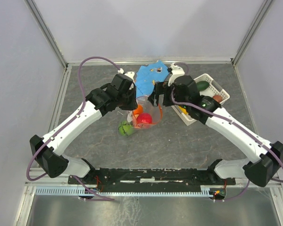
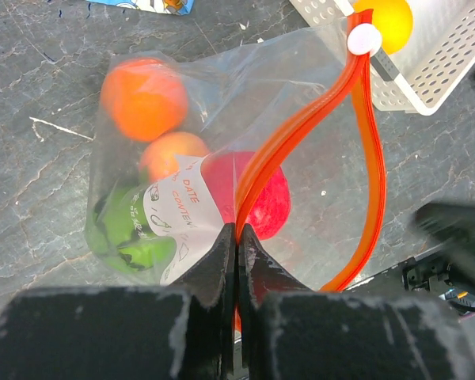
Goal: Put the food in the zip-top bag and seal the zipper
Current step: Pick up the fake fruit from the bin.
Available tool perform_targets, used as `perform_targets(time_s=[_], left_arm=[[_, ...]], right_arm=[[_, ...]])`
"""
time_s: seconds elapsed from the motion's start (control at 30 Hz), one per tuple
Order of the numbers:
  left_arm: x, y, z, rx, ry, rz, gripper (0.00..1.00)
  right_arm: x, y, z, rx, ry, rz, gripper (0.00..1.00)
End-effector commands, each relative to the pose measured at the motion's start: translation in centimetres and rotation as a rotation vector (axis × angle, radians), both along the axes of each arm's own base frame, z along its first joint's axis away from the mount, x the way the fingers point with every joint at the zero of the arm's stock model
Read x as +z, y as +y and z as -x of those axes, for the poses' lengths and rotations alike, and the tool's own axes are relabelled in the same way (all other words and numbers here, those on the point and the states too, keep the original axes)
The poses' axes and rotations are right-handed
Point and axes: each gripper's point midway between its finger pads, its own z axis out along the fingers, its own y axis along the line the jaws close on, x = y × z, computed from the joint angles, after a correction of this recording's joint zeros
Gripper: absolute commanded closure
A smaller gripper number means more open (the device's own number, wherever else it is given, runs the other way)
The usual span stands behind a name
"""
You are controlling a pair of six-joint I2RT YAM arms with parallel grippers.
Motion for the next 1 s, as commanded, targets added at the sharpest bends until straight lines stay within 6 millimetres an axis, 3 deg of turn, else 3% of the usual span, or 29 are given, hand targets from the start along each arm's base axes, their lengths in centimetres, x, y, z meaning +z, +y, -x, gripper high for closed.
perform_targets(time_s=[0.0, 0.27, 0.43, 0.57, 0.67, 0.8, 0.97], left_arm=[[0.8, 0.0, -0.7, 0.048, -0.024, 0.025, 0.97], [1.0, 0.5, -0.3, 0.045, -0.039, 0.020, 0.97], [1.1, 1.1, -0.2, 0.043, -0.041, -0.009, 0.97], [1.6, 1.5, -0.2, 0.057, -0.061, -0.011, 0.97], [1.9, 1.6, -0.1, 0.058, -0.064, -0.004, 0.97], [1.7, 2.1, 0.1, 0.067, -0.063, -0.023, 0.97], [1.9, 2.0, 0.3, 0.060, -0.061, -0.012, 0.97]], right_arm=[[1.9, -5.4, -1.1, -0.090, -0.047, 0.106, 0.00], [-2.3, -13.1, -3.2, -0.181, 0.078, 0.263, 0.01], [-6.6, -16.4, -4.8, -0.156, 0.137, 0.357, 0.01], [-10.0, -18.9, -6.8, -0.150, 0.209, 0.331, 0.01], [-12.5, -20.0, -7.2, -0.095, 0.271, 0.388, 0.01], [-14.4, -21.1, -7.6, -0.029, 0.289, 0.441, 0.02], [-16.4, -20.1, -7.8, 0.107, 0.304, 0.431, 0.04]])
